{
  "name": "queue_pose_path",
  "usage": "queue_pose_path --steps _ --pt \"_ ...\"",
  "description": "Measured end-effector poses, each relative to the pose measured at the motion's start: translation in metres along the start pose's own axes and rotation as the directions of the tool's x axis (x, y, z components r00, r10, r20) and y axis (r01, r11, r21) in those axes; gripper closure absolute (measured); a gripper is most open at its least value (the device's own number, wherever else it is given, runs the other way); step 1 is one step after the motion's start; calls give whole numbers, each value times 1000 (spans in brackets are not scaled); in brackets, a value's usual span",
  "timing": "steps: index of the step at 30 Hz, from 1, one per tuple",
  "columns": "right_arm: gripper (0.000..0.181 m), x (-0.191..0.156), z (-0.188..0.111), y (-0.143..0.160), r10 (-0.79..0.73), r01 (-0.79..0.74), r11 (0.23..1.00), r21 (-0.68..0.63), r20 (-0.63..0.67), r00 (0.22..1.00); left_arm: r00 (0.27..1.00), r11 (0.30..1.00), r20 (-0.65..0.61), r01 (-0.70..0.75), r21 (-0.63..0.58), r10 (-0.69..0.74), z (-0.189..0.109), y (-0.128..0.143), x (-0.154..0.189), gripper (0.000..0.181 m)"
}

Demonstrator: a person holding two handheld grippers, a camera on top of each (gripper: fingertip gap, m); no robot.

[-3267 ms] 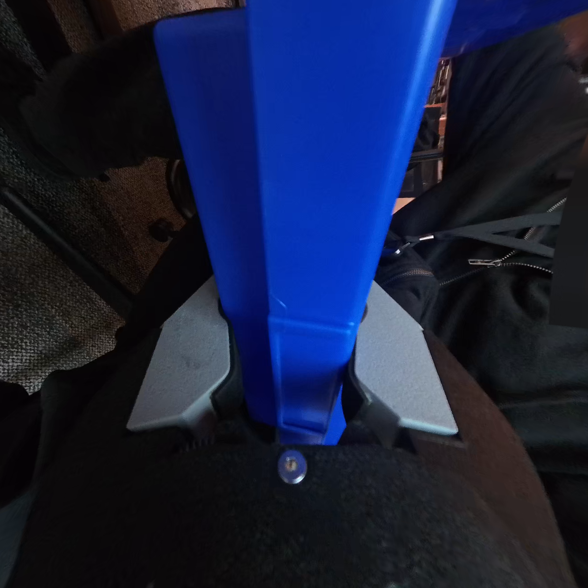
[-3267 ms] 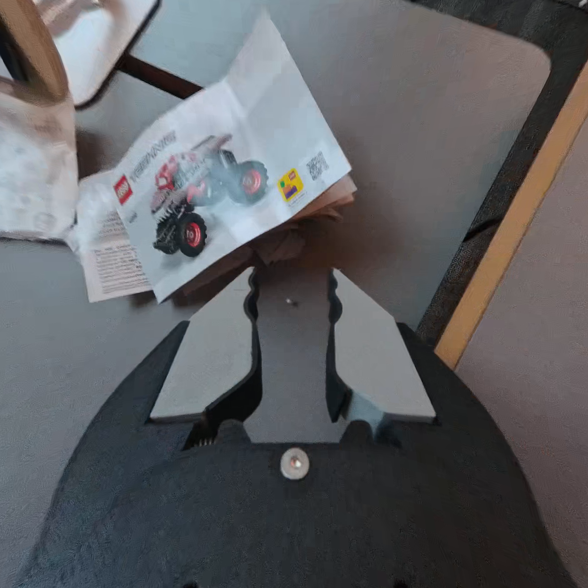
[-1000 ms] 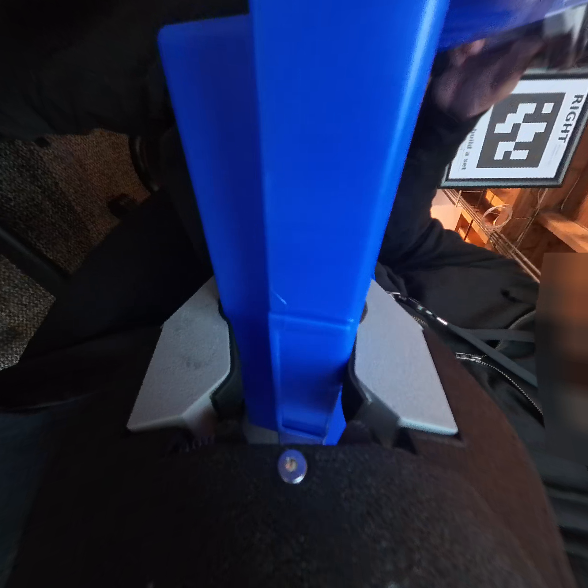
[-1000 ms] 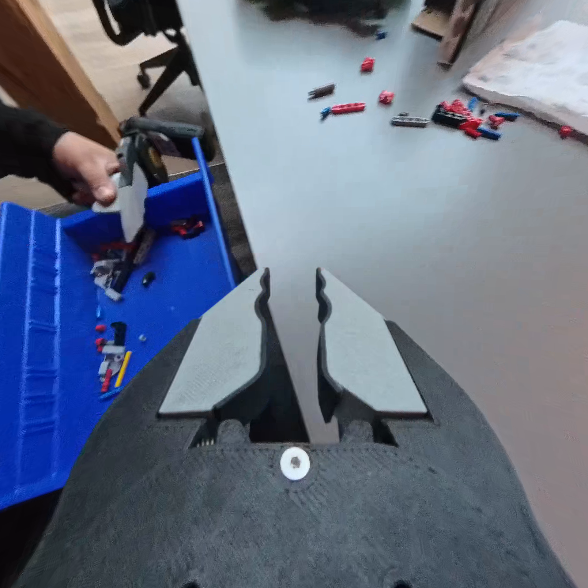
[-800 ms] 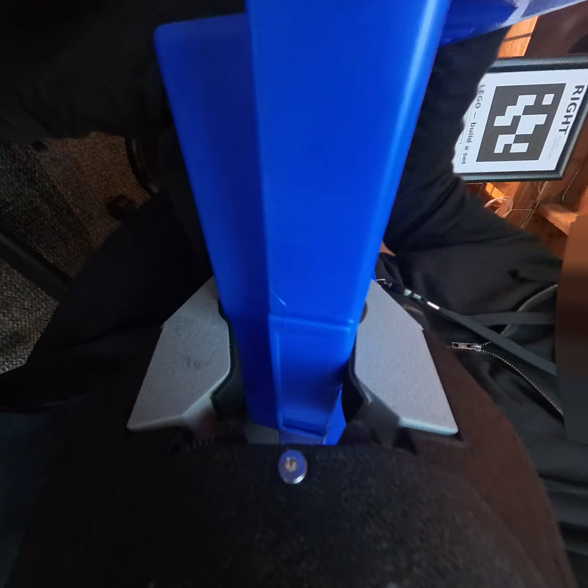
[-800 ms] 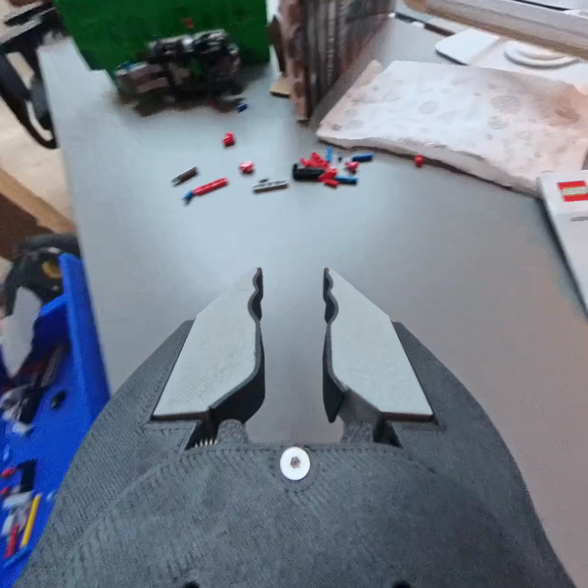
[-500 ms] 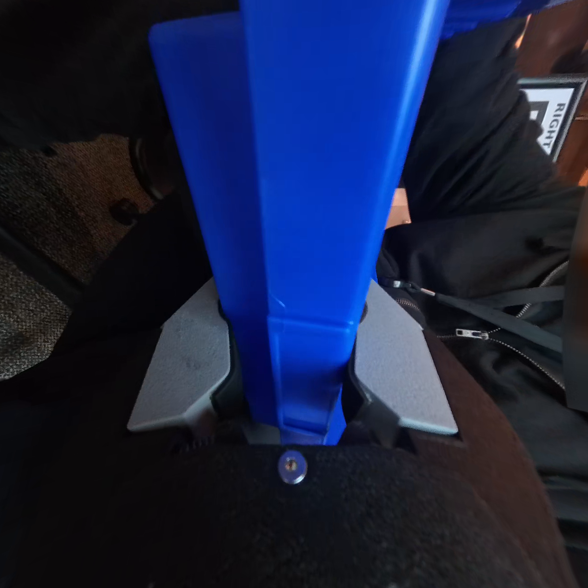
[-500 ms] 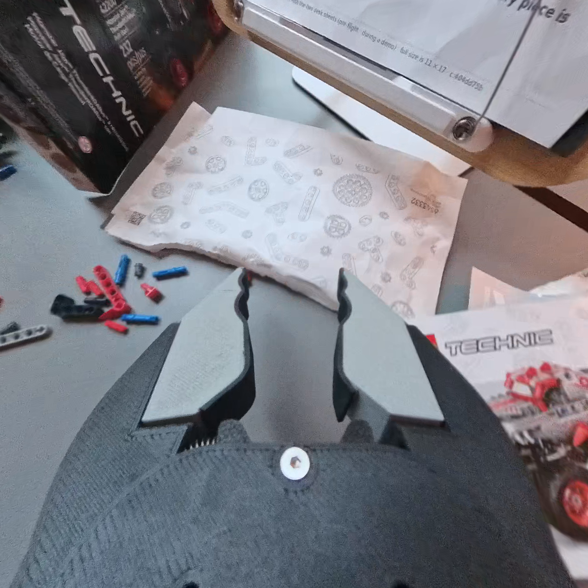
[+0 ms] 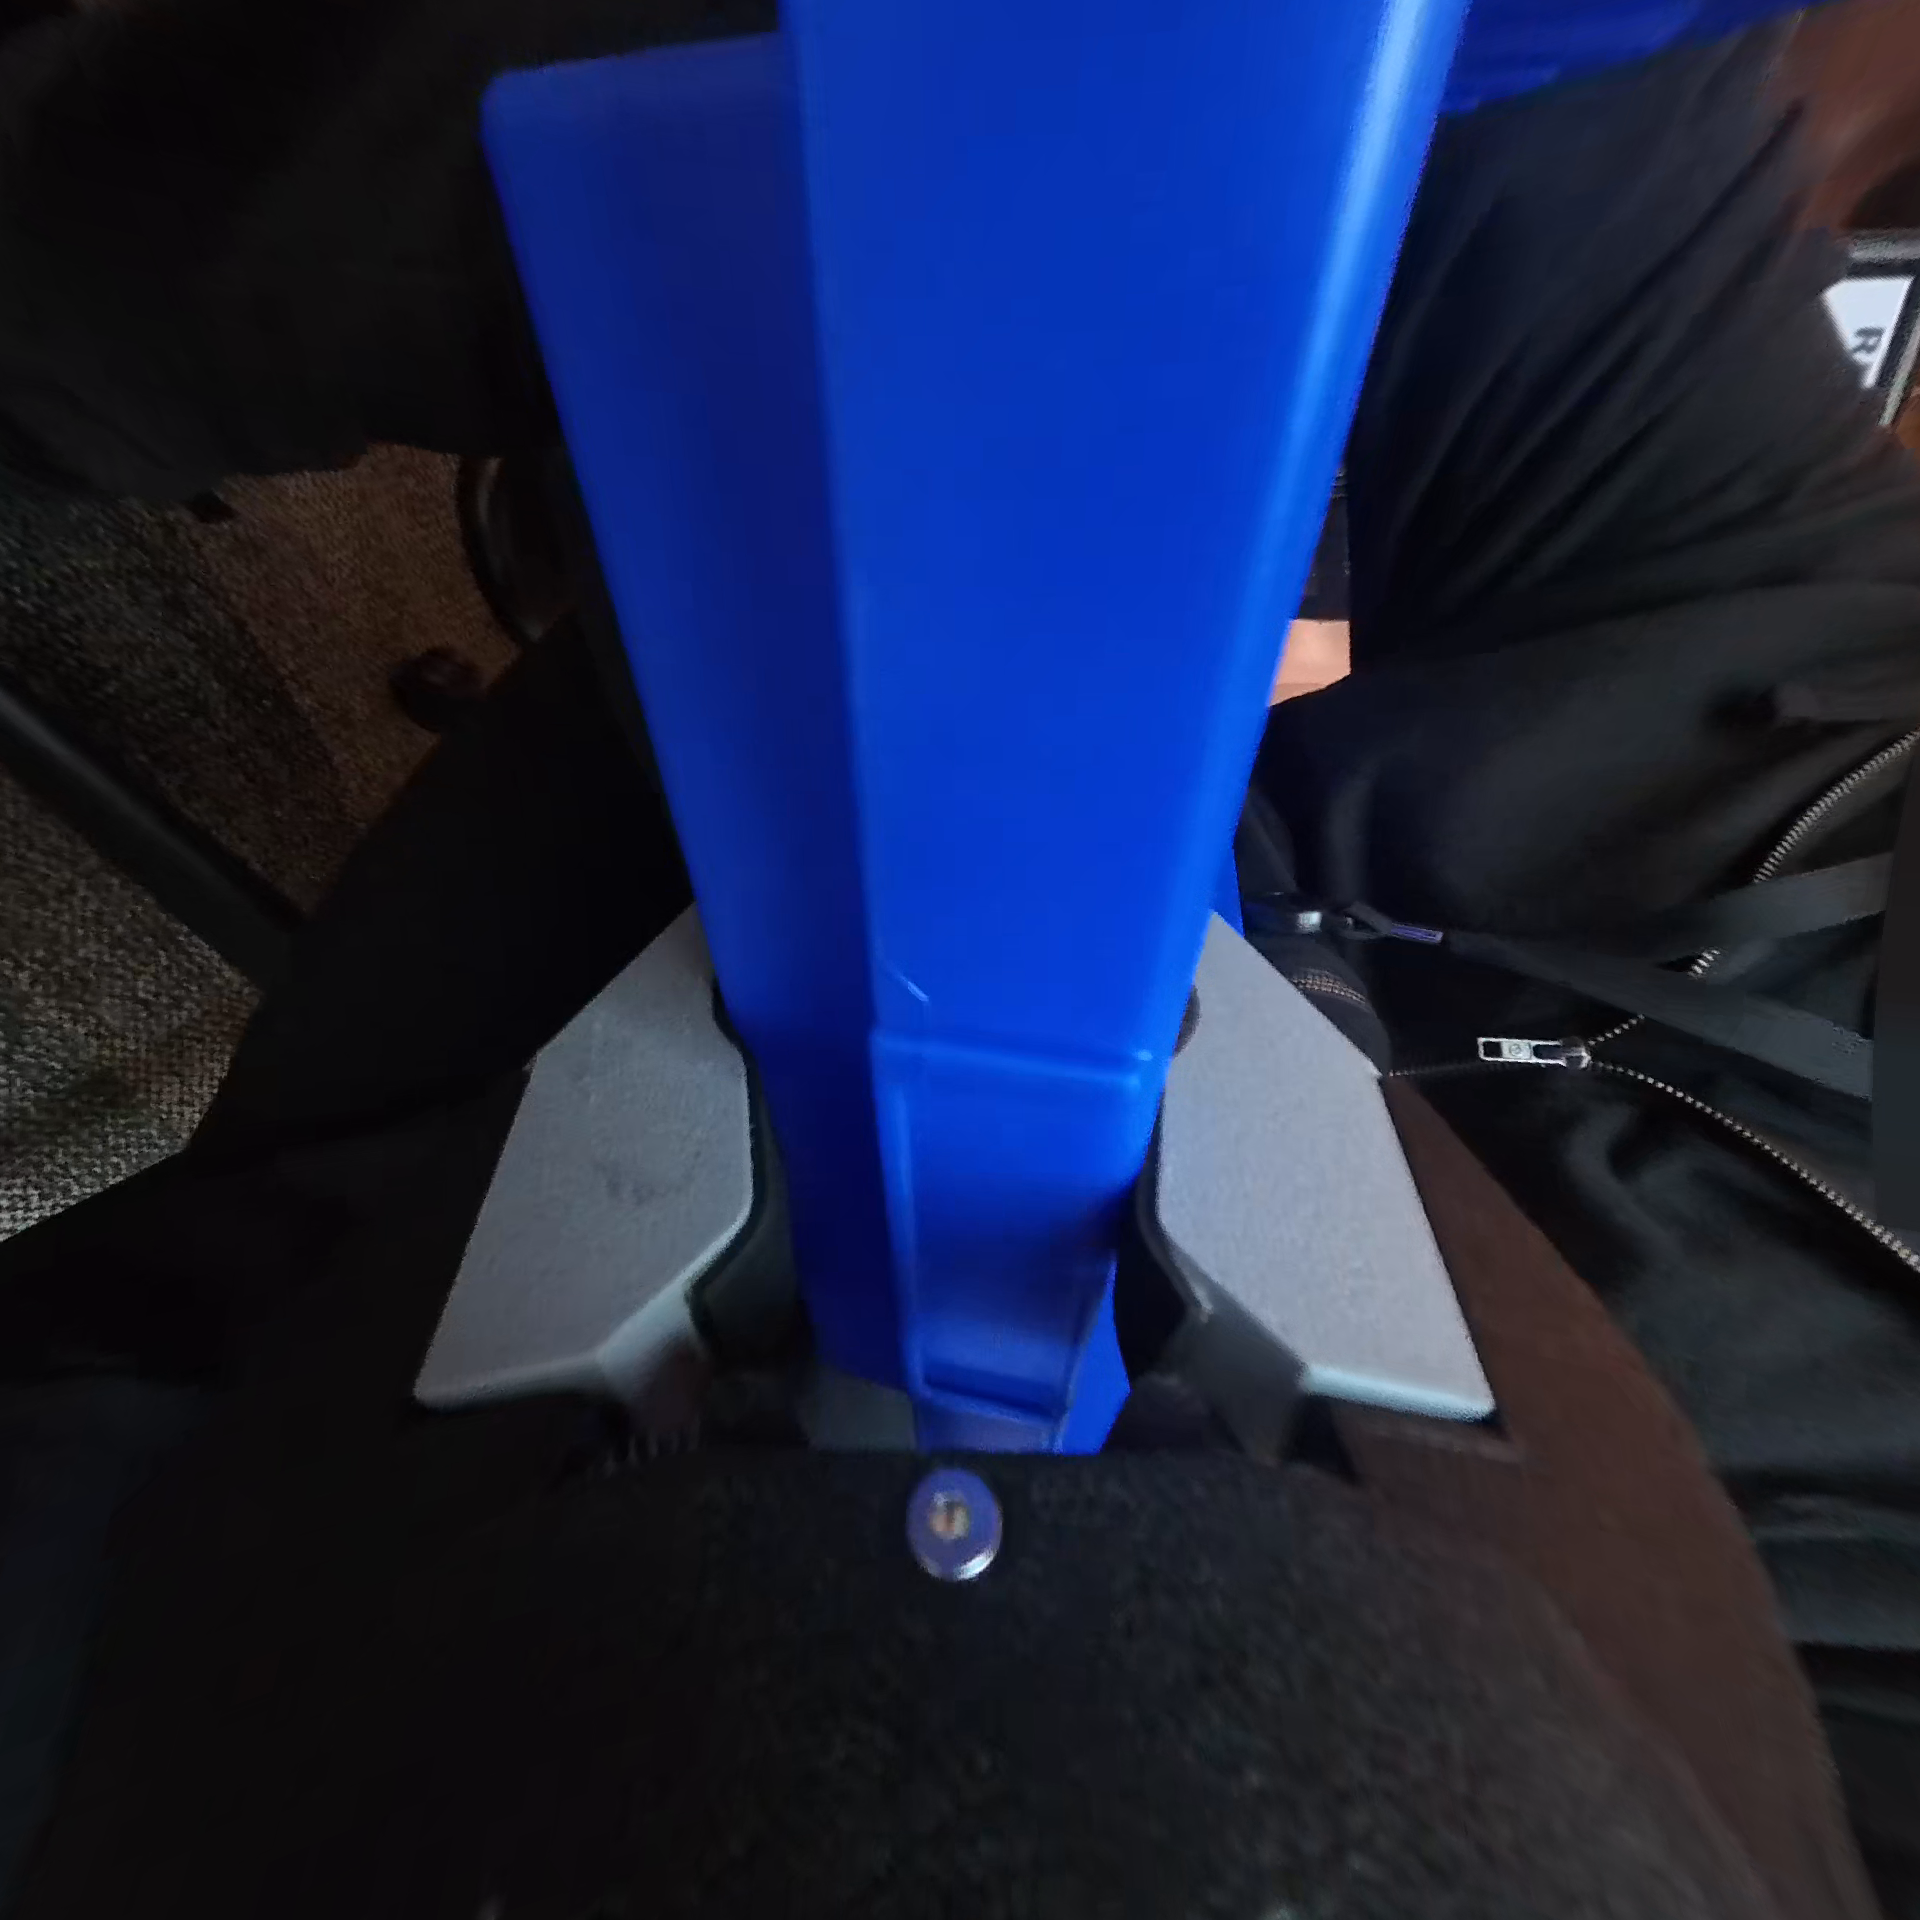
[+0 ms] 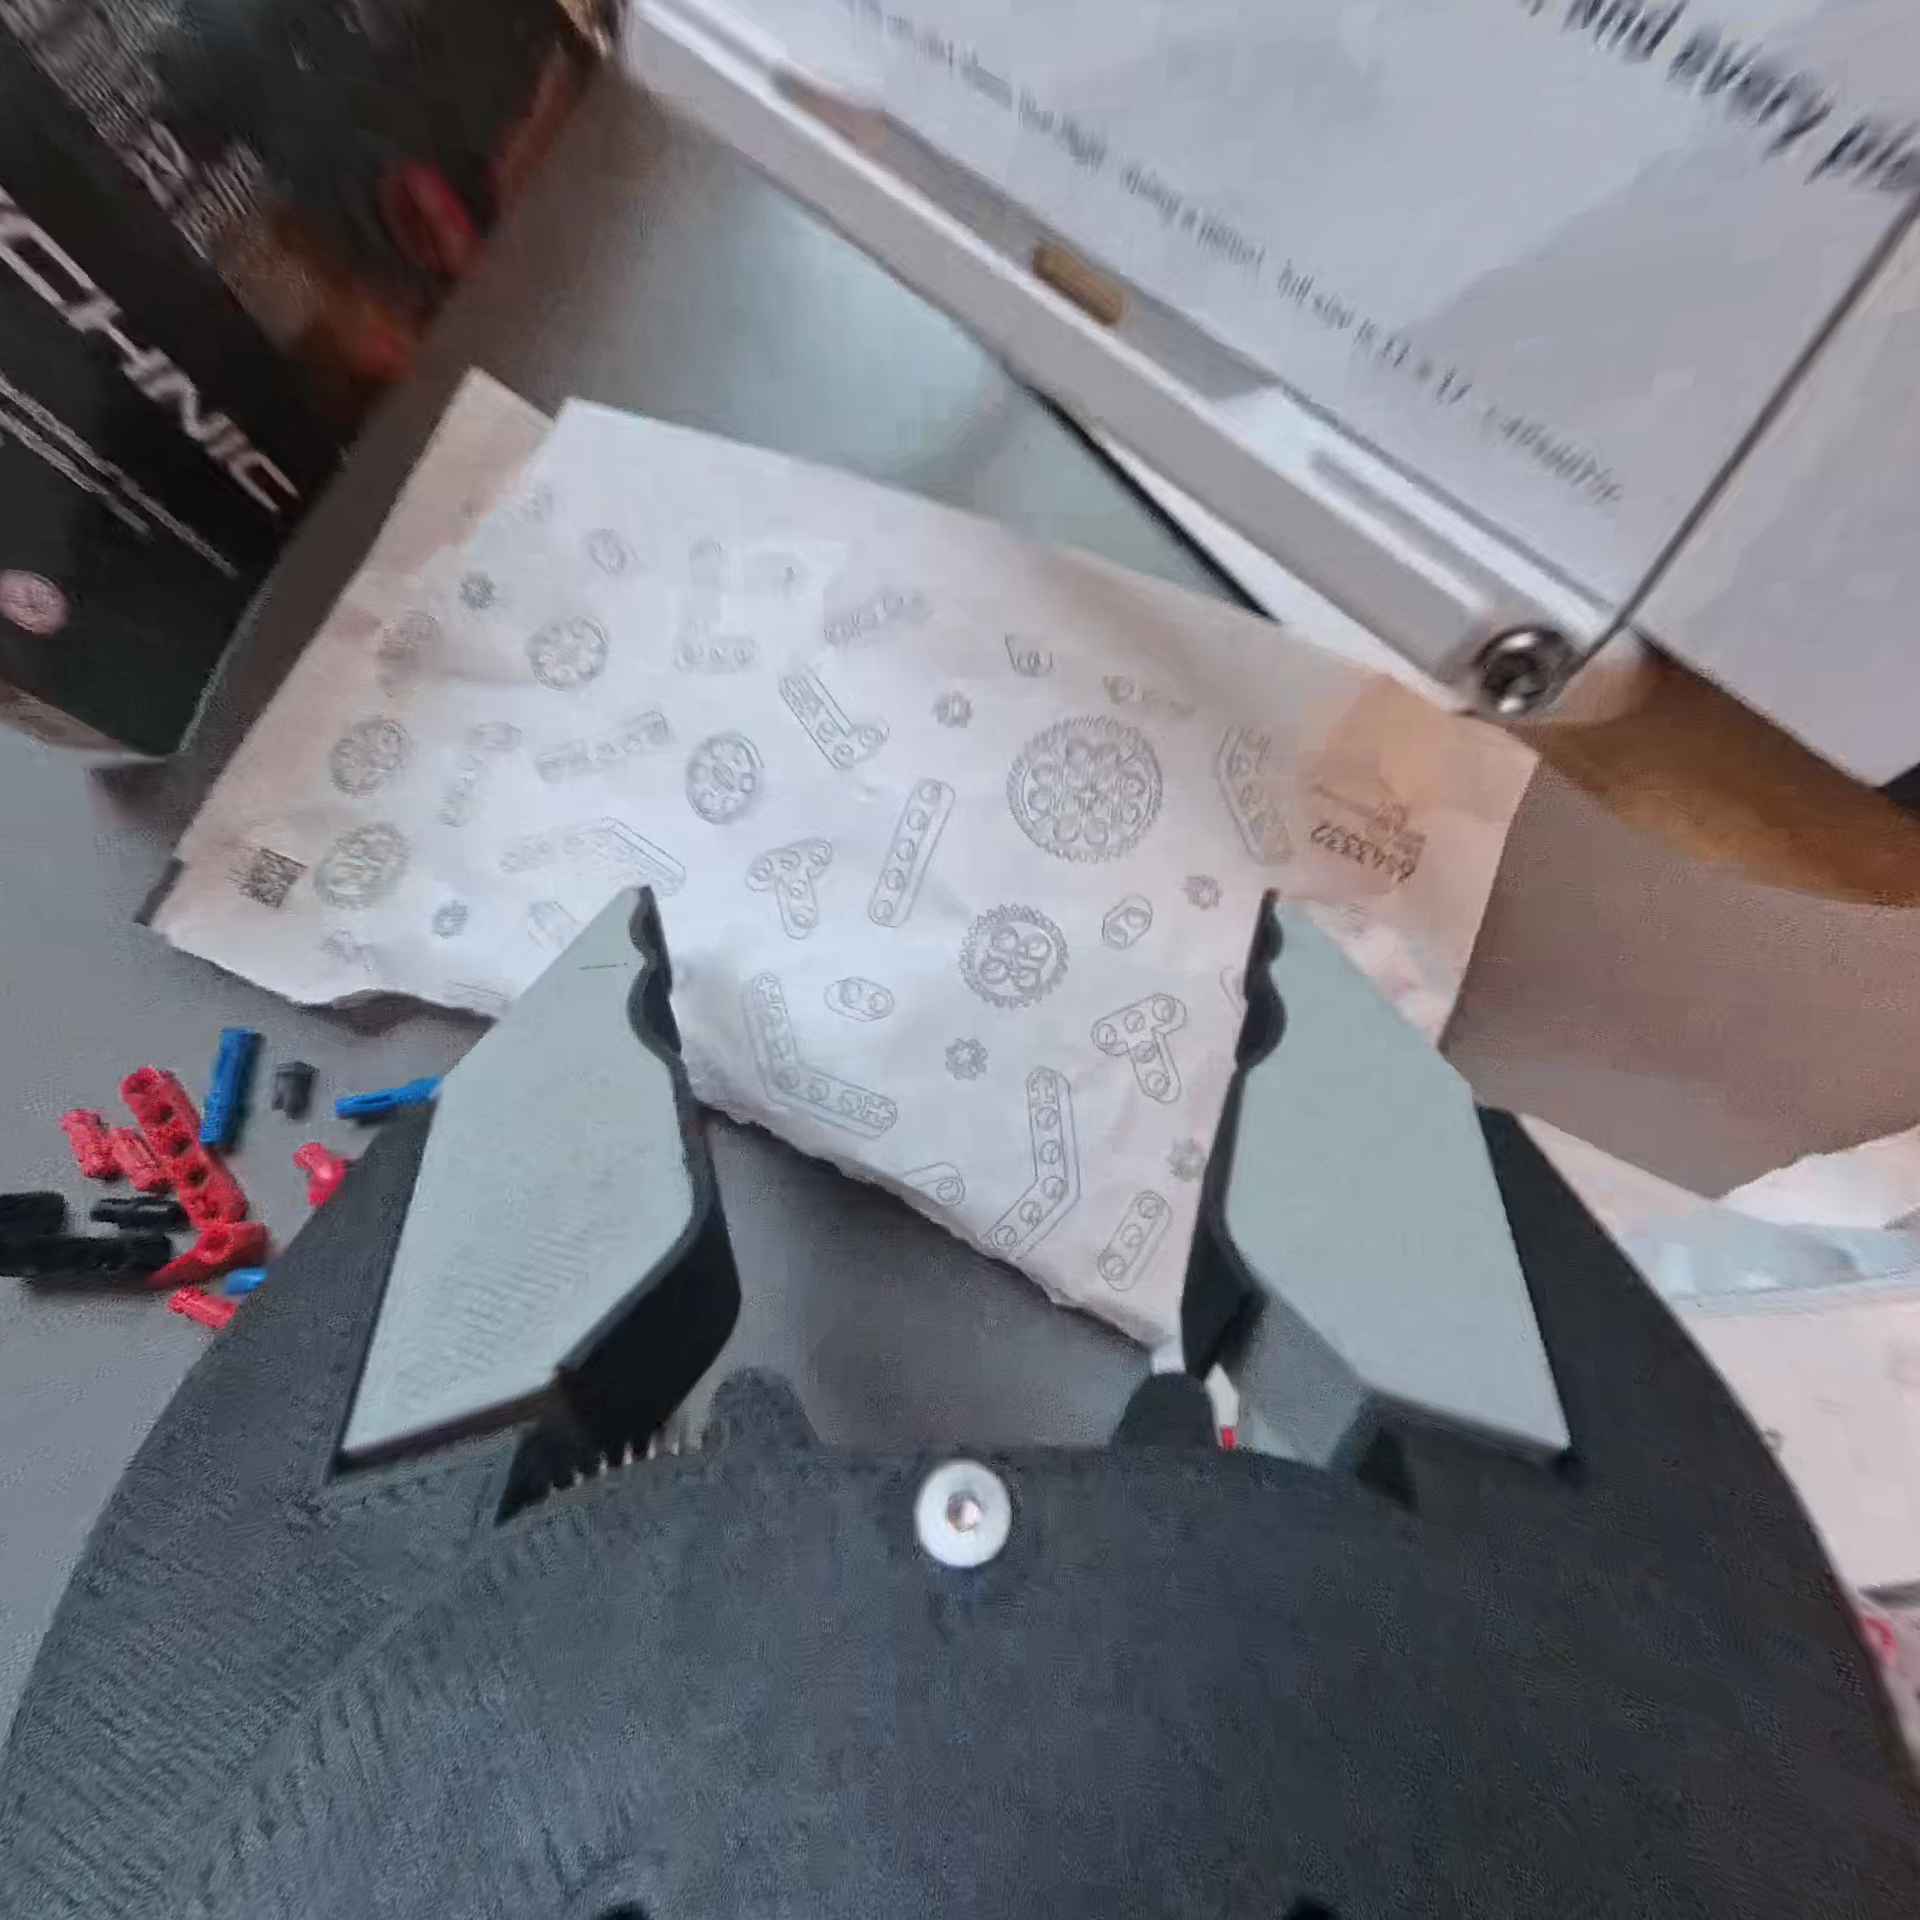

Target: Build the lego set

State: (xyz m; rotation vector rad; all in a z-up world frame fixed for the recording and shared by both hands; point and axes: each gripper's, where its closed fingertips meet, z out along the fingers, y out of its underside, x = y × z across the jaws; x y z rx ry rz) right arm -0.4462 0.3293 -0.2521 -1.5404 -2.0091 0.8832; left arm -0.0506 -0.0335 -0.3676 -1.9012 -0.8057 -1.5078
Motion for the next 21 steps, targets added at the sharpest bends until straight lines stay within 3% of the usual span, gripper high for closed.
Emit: queue_pose_path --steps 2,4,5,6,8,11,18,21 --pt "79 2 14 14 -35 35 998 -46 -2 999 1000 1000 1 1 8 -1 -1 -2 0 106" --pt "97 -2 12 14 -58 58 998 -33 14 998 1000 1000 2 -4 9 4 -1 -3 1 106" --pt "116 -5 9 15 -72 73 996 -44 23 997 1000 1000 1 -7 10 7 -1 -4 2 106" --pt "147 -6 7 16 -91 92 995 -47 16 996 1000 1000 0 -8 10 8 -1 -5 2 106" --pt "181 -7 7 16 -144 144 989 -28 -19 989 1000 1000 0 -11 8 11 0 -6 3 106" --pt "181 -17 4 20 -194 193 980 -40 -15 981 1000 1000 1 -15 7 15 0 -5 4 106" --pt "181 -47 -13 36 -155 160 986 -53 83 984 1000 1000 3 -22 6 22 -1 -3 5 106" --pt "181 -68 -16 36 -56 74 995 -69 231 971 1000 1000 1 -24 0 24 0 -2 4 106"
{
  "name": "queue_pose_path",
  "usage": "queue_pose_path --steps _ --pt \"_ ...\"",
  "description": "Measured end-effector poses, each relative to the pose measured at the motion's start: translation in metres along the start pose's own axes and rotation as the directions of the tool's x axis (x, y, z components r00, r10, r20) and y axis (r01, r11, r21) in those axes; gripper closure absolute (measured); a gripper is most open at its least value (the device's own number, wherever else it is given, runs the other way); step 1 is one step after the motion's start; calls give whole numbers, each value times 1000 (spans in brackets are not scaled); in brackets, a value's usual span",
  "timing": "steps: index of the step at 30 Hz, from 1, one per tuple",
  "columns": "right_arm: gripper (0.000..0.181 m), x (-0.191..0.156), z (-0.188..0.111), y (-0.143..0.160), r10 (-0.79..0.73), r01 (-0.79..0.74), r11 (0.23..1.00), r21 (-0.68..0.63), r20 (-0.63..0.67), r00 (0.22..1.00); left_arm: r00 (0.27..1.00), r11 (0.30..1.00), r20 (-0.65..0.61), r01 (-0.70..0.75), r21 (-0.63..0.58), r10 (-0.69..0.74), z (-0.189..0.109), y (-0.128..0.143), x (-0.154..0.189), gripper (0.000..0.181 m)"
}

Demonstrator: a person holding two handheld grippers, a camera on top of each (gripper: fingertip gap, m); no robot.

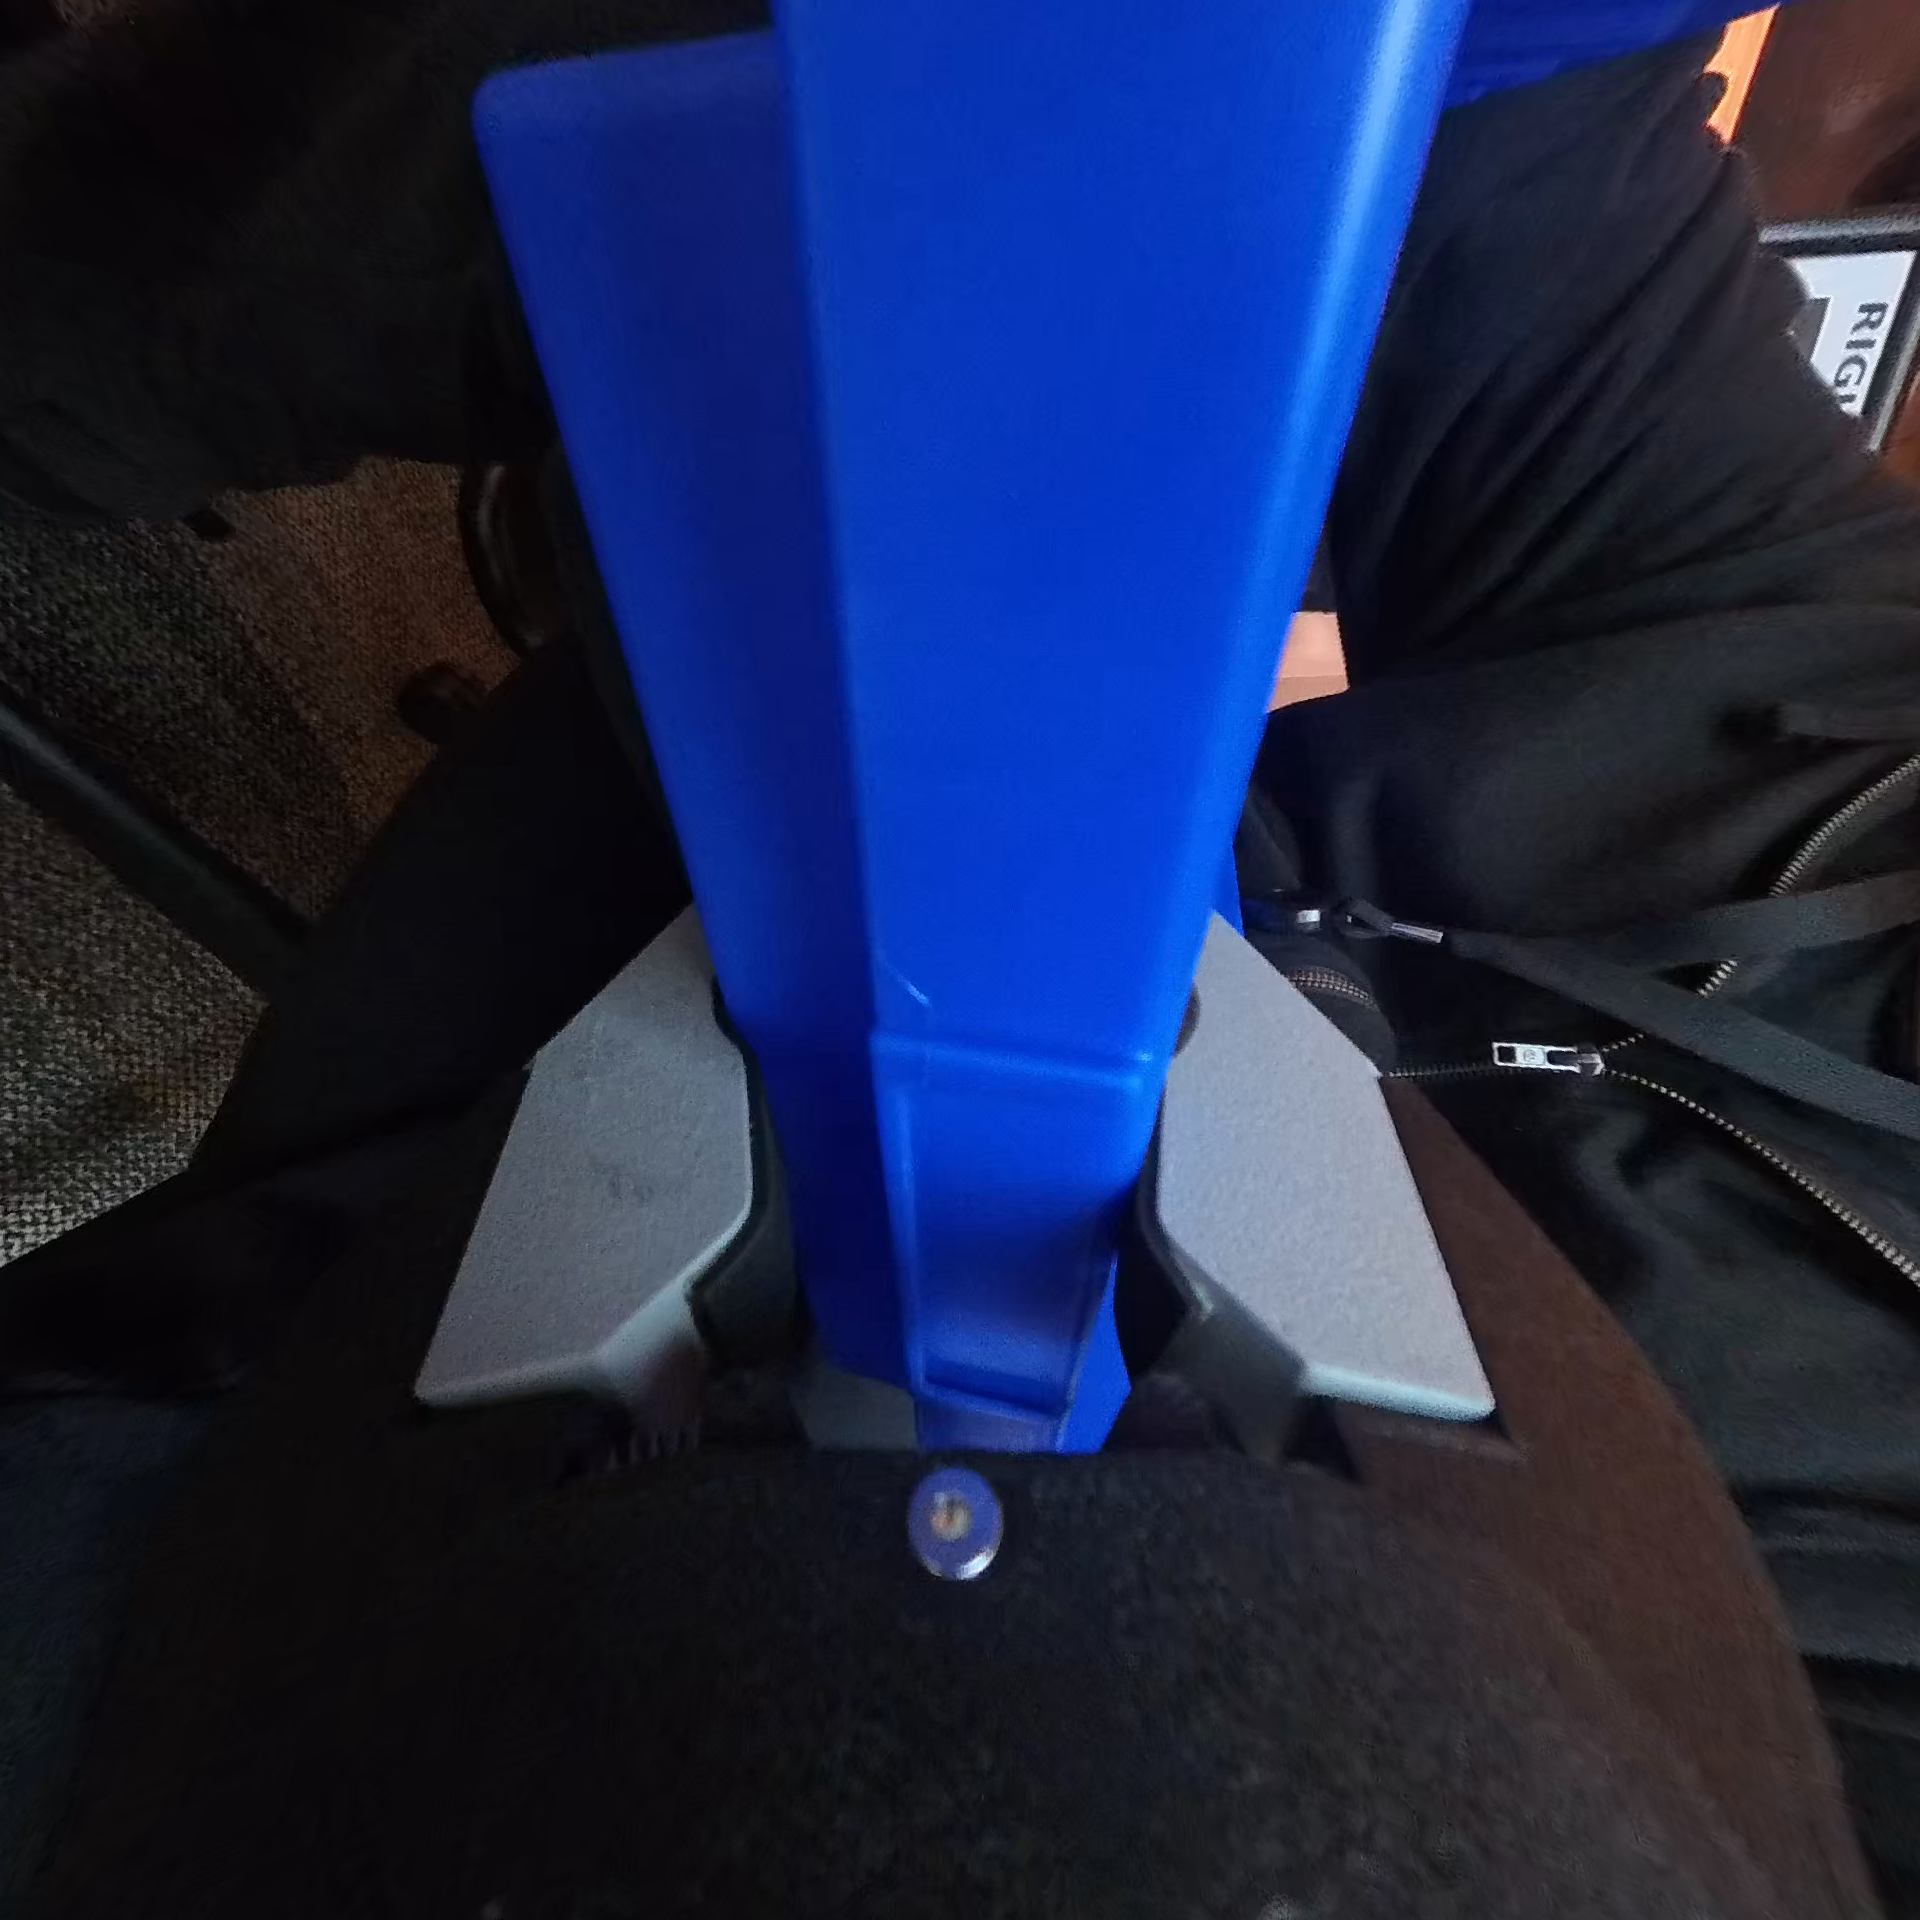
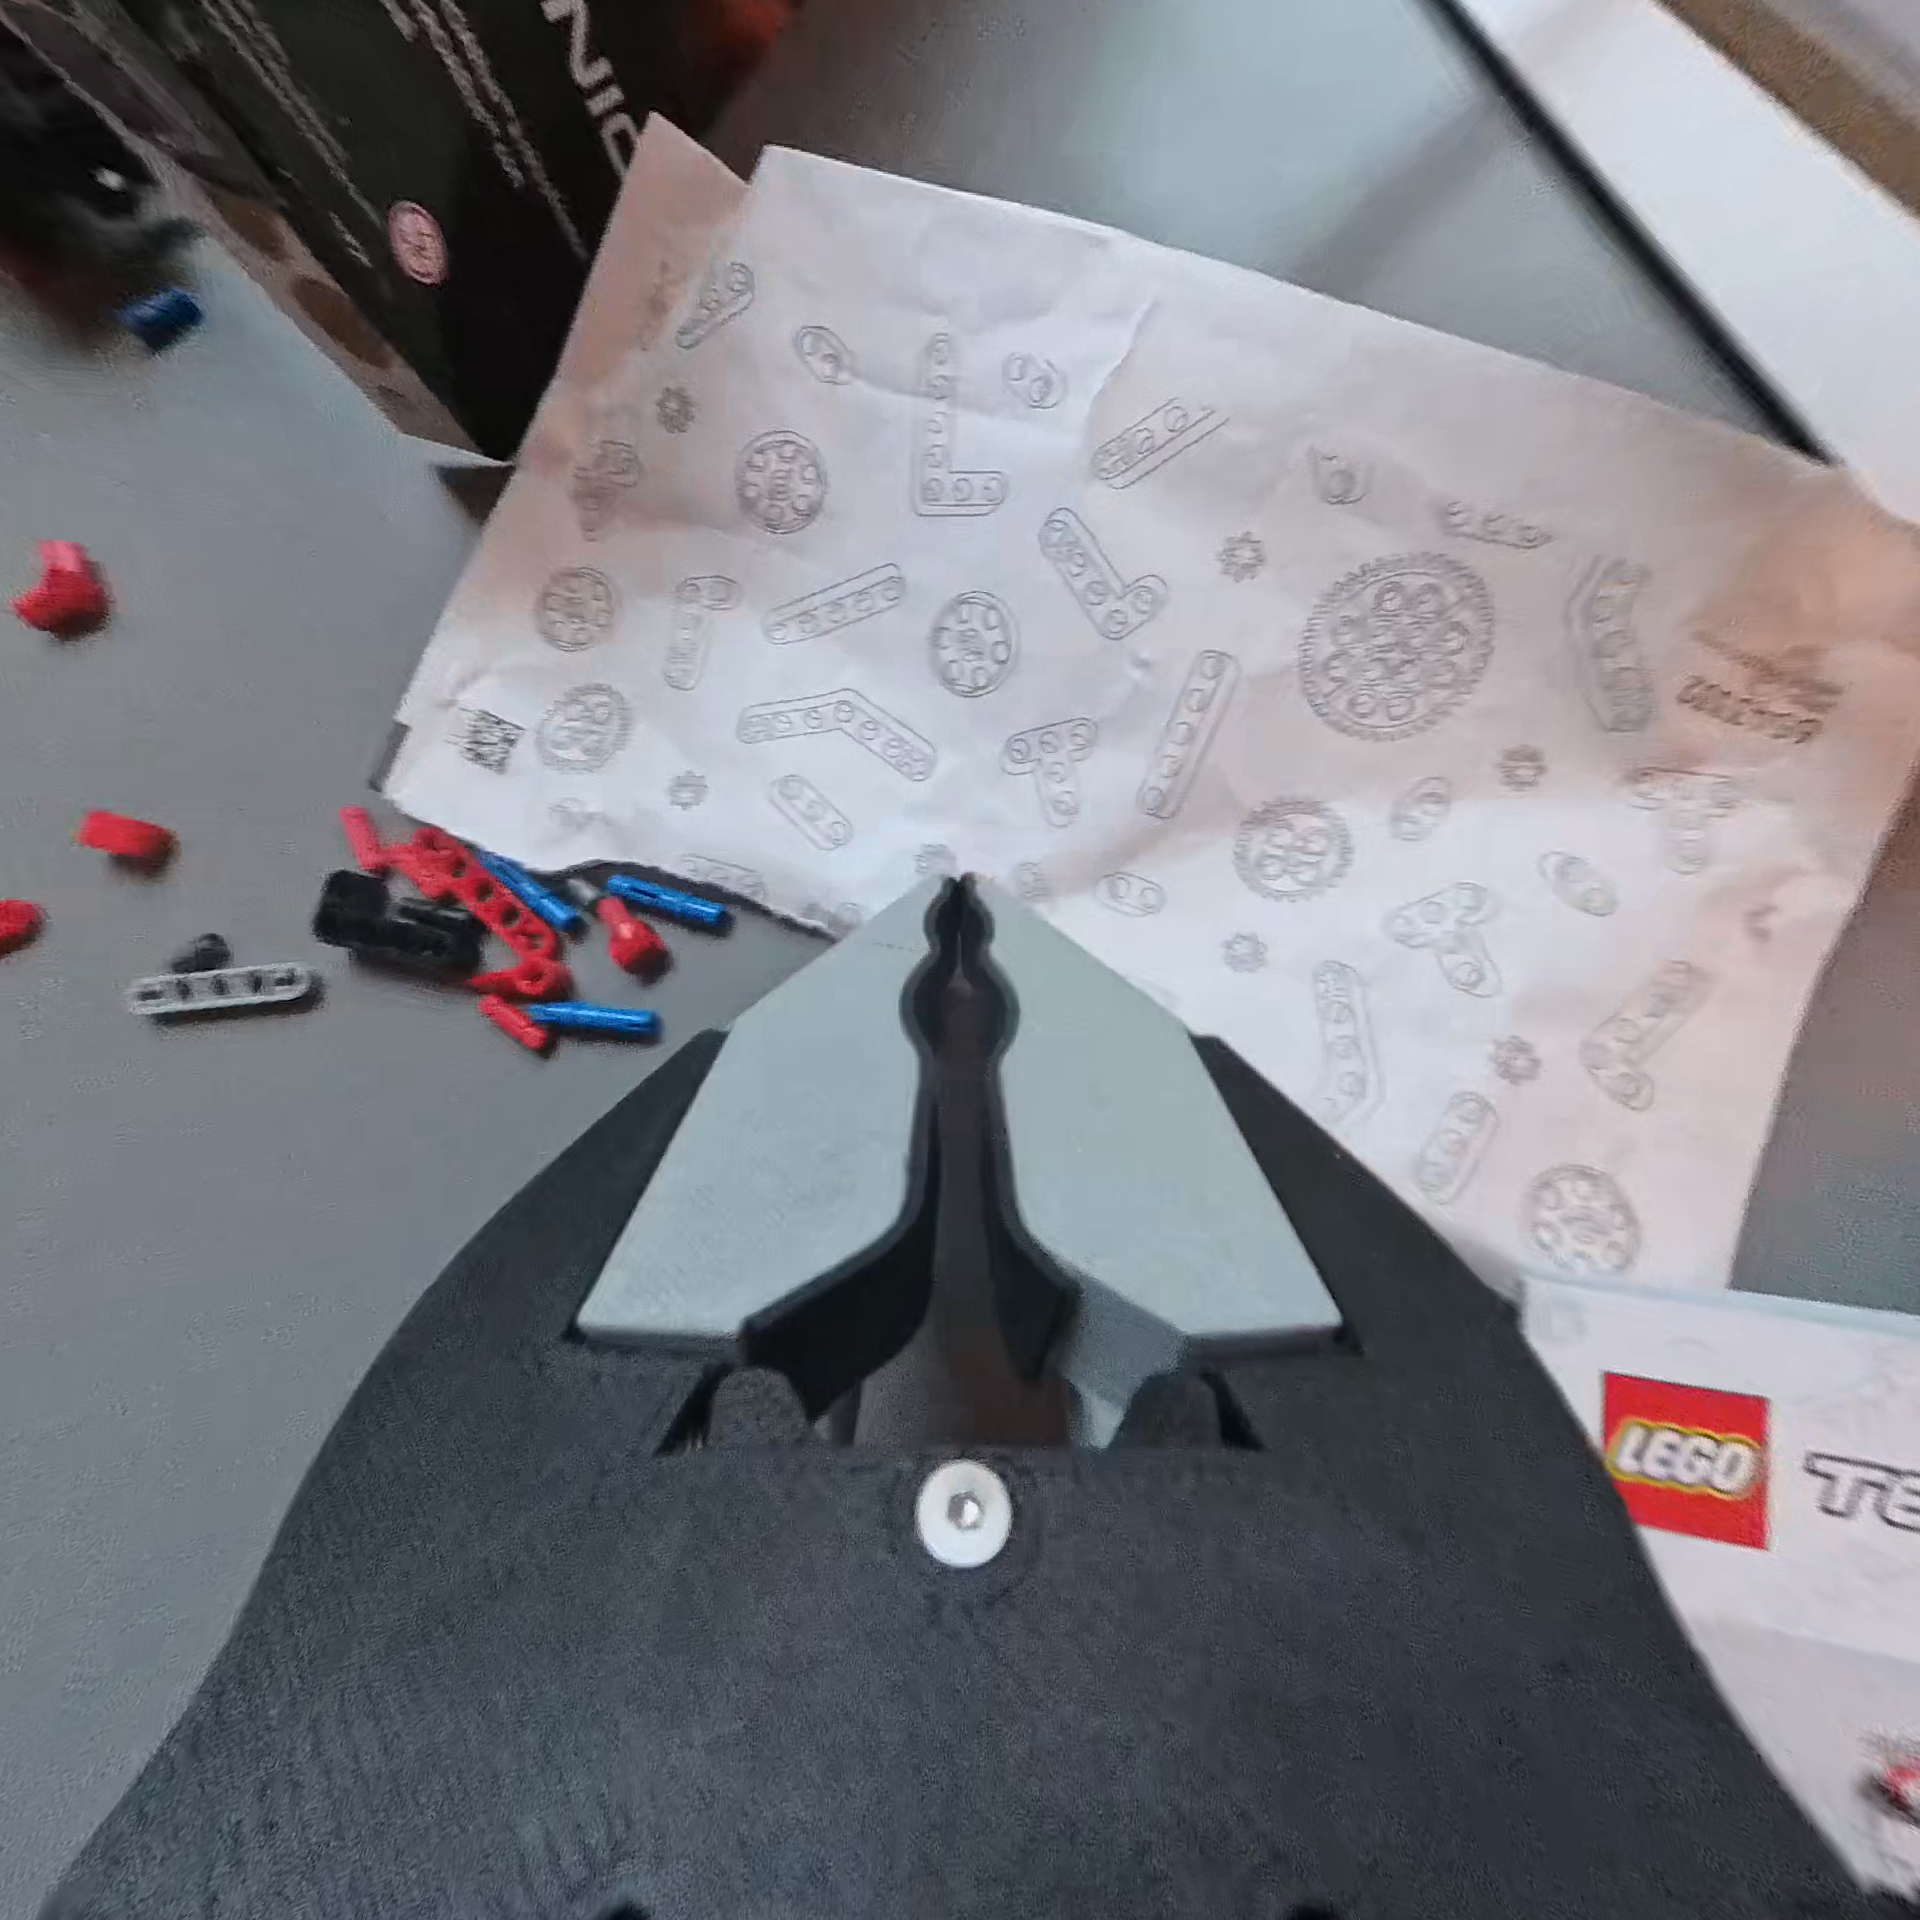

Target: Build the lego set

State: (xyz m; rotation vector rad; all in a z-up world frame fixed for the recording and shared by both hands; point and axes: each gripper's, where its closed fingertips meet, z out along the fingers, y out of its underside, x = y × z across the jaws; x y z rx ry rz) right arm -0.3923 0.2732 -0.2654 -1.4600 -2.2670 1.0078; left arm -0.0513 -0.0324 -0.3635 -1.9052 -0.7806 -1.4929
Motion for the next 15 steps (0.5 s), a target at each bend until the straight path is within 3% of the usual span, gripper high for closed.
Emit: queue_pose_path --steps 1,3,5,7,10,13,15 --pt "181 2 -2 -2 29 -29 1000 -6 12 1000 1000 1000 -1 0 -1 0 0 0 0 106" --pt "174 36 -13 -8 68 -63 997 34 -141 988 1000 1000 -1 1 3 -1 -2 0 -1 106" --pt "151 74 -25 -13 90 -64 993 96 -297 951 1000 1000 -1 0 9 0 -3 -1 -1 106" --pt "128 96 -22 -9 106 -80 993 89 -347 932 1000 1000 2 -4 12 4 -4 -2 -1 106" --pt "101 104 -11 -19 67 -36 994 100 -319 946 1000 1000 3 -6 9 6 -4 -3 -2 106" --pt "101 70 -6 -56 -52 81 974 213 -135 989 1000 1000 3 -7 7 7 -3 -2 -2 106" --pt "94 49 -1 -72 -169 181 962 206 -74 983 1000 1000 3 -9 4 9 -3 -2 -3 106"
